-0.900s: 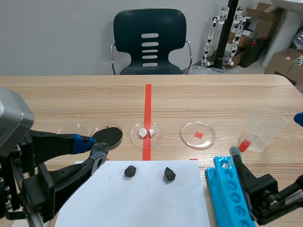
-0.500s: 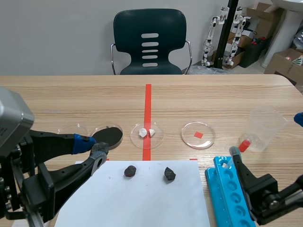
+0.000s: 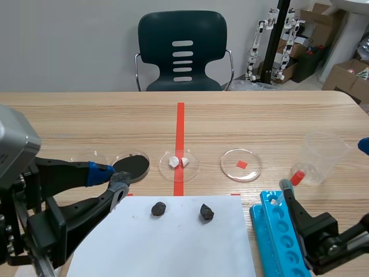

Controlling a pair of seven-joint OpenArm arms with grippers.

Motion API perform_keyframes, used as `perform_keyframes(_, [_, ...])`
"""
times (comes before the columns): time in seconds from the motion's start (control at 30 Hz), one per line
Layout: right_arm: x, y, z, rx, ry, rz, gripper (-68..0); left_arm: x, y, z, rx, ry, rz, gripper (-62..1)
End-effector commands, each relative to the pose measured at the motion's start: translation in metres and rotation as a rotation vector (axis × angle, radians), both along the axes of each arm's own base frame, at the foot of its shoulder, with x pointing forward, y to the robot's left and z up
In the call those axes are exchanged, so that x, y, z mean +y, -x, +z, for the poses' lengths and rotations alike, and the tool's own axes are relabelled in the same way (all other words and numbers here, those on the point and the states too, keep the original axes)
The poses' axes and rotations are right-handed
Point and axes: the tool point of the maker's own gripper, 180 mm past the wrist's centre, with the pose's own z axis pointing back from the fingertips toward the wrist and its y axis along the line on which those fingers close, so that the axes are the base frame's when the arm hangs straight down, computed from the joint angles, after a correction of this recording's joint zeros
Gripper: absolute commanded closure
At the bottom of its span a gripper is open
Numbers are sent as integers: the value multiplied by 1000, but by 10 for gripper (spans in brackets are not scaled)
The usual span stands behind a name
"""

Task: Rub the mineral on the streak plate

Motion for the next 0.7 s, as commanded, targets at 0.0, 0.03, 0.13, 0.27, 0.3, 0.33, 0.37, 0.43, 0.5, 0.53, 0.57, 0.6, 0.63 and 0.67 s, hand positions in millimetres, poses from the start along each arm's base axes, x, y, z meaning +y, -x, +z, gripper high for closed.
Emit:
perform_keyframes(0.0, [2, -3, 9, -32, -9, 2, -679, -4, 0, 6, -7, 35, 6, -113])
perform_keyframes(0.03, [2, -3, 9, -31, -9, 2, -679, -3, 1, 5, 0, 30, 8, -113])
perform_keyframes(0.13, [1, -3, 9, -28, -8, 1, -679, -1, 2, -3, 48, 11, 20, -113])
perform_keyframes(0.27, [1, -3, 9, -28, -8, 1, -679, 5, 2, -19, 114, -56, 44, -113])
perform_keyframes(0.3, [1, -3, 9, -28, -8, 1, -679, 9, 1, -24, 141, -75, 61, -113])
perform_keyframes(0.33, [1, -3, 9, -28, -8, 1, -679, 14, 0, -31, 172, -110, 80, -113])
perform_keyframes(0.37, [1, -3, 9, -28, -8, 1, -679, 18, -2, -37, 202, -140, 96, -113])
perform_keyframes(0.43, [1, -3, 9, -28, -8, 1, -679, 28, -7, -46, 252, -187, 140, -113])
perform_keyframes(0.5, [1, -3, 9, -28, -8, 1, -679, 37, -14, -52, 294, -215, 192, -113])
perform_keyframes(0.53, [1, -3, 9, -28, -8, 1, -679, 42, -17, -54, 314, -221, 220, -113])
perform_keyframes(0.57, [1, -3, 9, -28, -8, 1, -679, 46, -20, -56, 335, -224, 244, -113])
perform_keyframes(0.6, [1, -3, 9, -28, -8, 1, -679, 50, -23, -58, 355, -228, 268, -113])
perform_keyframes(0.63, [1, -3, 9, -28, -8, 1, -679, 54, -26, -60, 375, -230, 292, -113])
perform_keyframes(0.67, [1, -3, 9, -28, -8, 1, -679, 58, -28, -62, 396, -233, 318, -113])
